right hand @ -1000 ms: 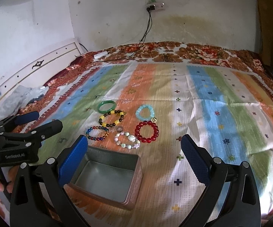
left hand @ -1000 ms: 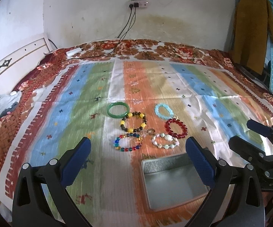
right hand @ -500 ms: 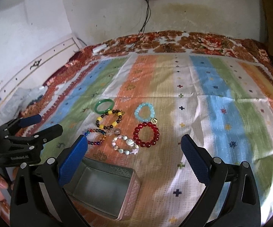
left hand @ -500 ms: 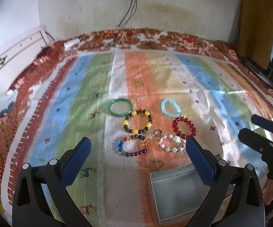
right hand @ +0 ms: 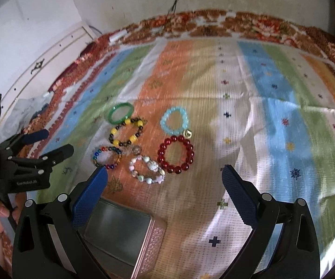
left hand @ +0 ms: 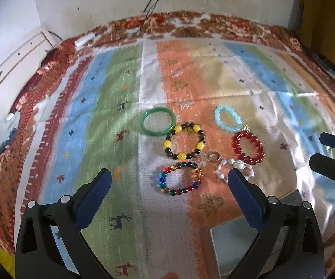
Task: Organize jewelry
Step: 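Grasp the multicolour bead bracelet with the left tool while the right tool grasps the white bracelet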
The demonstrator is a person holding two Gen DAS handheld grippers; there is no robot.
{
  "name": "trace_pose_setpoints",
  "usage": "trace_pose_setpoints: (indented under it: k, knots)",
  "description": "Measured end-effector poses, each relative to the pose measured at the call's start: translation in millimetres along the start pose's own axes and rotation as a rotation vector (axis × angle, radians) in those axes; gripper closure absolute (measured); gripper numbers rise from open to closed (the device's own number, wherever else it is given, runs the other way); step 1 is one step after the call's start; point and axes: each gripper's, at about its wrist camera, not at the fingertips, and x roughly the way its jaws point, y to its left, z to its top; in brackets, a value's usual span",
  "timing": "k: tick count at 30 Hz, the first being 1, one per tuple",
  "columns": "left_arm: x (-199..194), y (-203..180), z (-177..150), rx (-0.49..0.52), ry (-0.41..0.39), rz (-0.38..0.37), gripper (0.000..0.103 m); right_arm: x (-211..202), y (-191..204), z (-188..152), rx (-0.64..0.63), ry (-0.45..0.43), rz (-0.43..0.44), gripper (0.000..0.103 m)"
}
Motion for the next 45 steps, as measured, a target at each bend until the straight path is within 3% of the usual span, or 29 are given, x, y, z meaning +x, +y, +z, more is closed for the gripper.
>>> trace_pose_setpoints:
  k: [11, 15, 24, 31, 35, 40, 45]
  knots:
    - [39, 15, 7, -0.031, 0.144, -0.027, 0.006, 45, -10, 8, 0.056, 0.209, 0.095, 0.003]
    - [51, 22, 9, -0.063, 0.199, -0.07, 0.006, 63, -9, 5, 0.062, 0.286, 0.109, 0.003]
    - [79, 23, 10, -0.056, 0.294, -0.102, 0.006, 84, -11, 9, 0.102, 0.333, 0.135, 0.004]
    - [96, 18, 9, -0.016, 0.338, -0.091, 0.026, 106, -19, 9, 0.132, 0.404, 0.129, 0.008]
    - [98, 17, 9, -0.009, 0.342, -0.095, 0.032, 116, -21, 9, 0.144, 0.43, 0.131, 0.018]
    - [102, 19, 10, -0.007, 0.346, -0.097, 0.04, 122, -18, 10, 0.124, 0.446, 0.106, 0.021]
    - [112, 21, 9, -0.007, 0.372, -0.099, 0.053, 127, -18, 13, 0.103, 0.461, 0.056, 0.038]
